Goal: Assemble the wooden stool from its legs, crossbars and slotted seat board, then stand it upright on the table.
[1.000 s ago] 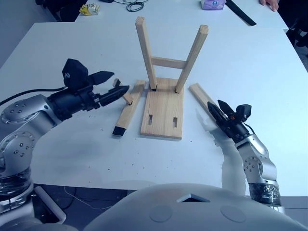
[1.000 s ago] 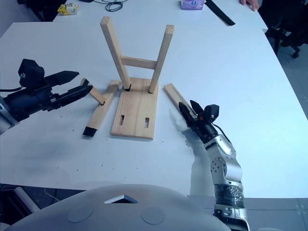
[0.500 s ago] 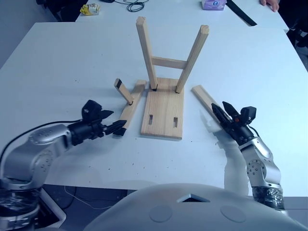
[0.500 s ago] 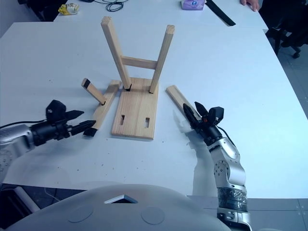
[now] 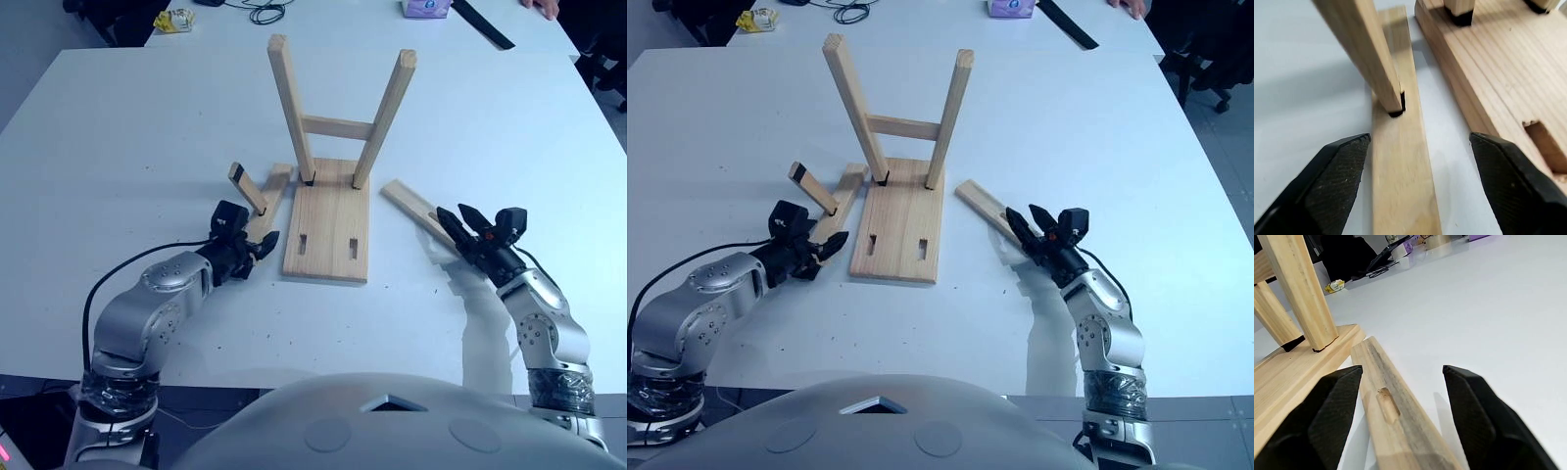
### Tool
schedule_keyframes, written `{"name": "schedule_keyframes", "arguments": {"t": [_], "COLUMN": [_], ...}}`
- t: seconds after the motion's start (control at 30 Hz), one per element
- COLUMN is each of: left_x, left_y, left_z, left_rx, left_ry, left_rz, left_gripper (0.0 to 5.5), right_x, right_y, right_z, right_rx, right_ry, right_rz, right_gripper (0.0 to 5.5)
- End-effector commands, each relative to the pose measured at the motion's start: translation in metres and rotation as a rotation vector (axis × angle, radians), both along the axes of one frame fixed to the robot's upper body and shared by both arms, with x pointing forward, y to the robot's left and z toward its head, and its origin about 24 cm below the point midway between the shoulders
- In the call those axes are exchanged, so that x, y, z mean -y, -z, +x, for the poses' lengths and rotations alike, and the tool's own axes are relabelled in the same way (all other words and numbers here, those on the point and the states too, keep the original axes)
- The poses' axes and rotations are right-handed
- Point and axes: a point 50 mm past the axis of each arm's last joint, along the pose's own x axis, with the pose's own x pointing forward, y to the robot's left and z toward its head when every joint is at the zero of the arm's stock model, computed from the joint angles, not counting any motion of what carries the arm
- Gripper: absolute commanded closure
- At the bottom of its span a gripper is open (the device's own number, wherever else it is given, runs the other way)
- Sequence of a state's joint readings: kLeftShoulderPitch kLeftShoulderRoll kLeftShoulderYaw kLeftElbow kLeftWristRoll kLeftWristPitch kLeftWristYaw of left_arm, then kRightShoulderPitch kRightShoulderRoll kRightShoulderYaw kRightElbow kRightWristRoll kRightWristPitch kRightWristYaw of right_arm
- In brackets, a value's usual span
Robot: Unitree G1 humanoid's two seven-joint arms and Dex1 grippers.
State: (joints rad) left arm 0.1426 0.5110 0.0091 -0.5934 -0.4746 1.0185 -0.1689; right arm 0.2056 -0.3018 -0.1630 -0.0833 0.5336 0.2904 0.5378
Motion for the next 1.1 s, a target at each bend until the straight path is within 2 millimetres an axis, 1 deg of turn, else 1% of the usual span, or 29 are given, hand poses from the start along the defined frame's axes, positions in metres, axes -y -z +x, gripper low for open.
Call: {"name": "schedule_keyframes", "arguments": {"t": [0.03,0.2,0.33,0.43,0.47,0.53,0.63,0.7,0.8,0.93,1.03,1.1], "left_x": [-0.007,-0.012,-0.008,-0.003,-0.001,0.002,0.005,0.009,0.015,0.014,0.004,-0.001], "left_y": [0.008,0.016,0.021,0.022,0.021,0.02,0.022,0.025,0.025,0.022,0.015,0.007], "left_z": [-0.004,-0.009,-0.015,-0.016,-0.016,-0.016,-0.015,-0.017,-0.016,-0.011,0.0,0.009], "left_rx": [-0.025,-0.041,-0.053,-0.053,-0.052,-0.05,-0.058,-0.069,-0.069,-0.036,0.023,0.071], "left_ry": [-0.062,-0.106,-0.138,-0.162,-0.166,-0.177,-0.222,-0.239,-0.235,-0.242,-0.292,-0.318], "left_rz": [0.058,0.088,0.081,0.064,0.061,0.058,0.066,0.059,0.04,0.016,-0.018,-0.071], "left_gripper": [1.74,1.74,1.74,1.74,1.92,2.08,2.76,3.1,3.49,3.49,3.49,3.49], "right_x": [-0.005,-0.001,0.003,0.002,-0.001,-0.01,-0.018,-0.017,-0.008,-0.006,-0.009,-0.01], "right_y": [0.0,-0.031,-0.06,-0.078,-0.085,-0.099,-0.114,-0.116,-0.111,-0.111,-0.112,-0.113], "right_z": [-0.006,0.001,0.01,0.019,0.022,0.026,0.03,0.035,0.039,0.042,0.04,0.04], "right_rx": [-0.062,0.018,0.089,0.144,0.166,0.214,0.266,0.265,0.237,0.24,0.247,0.252], "right_ry": [-0.022,-0.053,-0.09,-0.114,-0.124,-0.15,-0.173,-0.177,-0.152,-0.178,-0.236,-0.256], "right_rz": [0.023,-0.007,-0.043,-0.052,-0.05,-0.043,-0.041,-0.061,-0.108,-0.123,-0.125,-0.129], "right_gripper": [2.47,2.47,2.47,2.47,2.47,2.47,2.47,2.47,2.47,2.47,2.47,2.47]}}
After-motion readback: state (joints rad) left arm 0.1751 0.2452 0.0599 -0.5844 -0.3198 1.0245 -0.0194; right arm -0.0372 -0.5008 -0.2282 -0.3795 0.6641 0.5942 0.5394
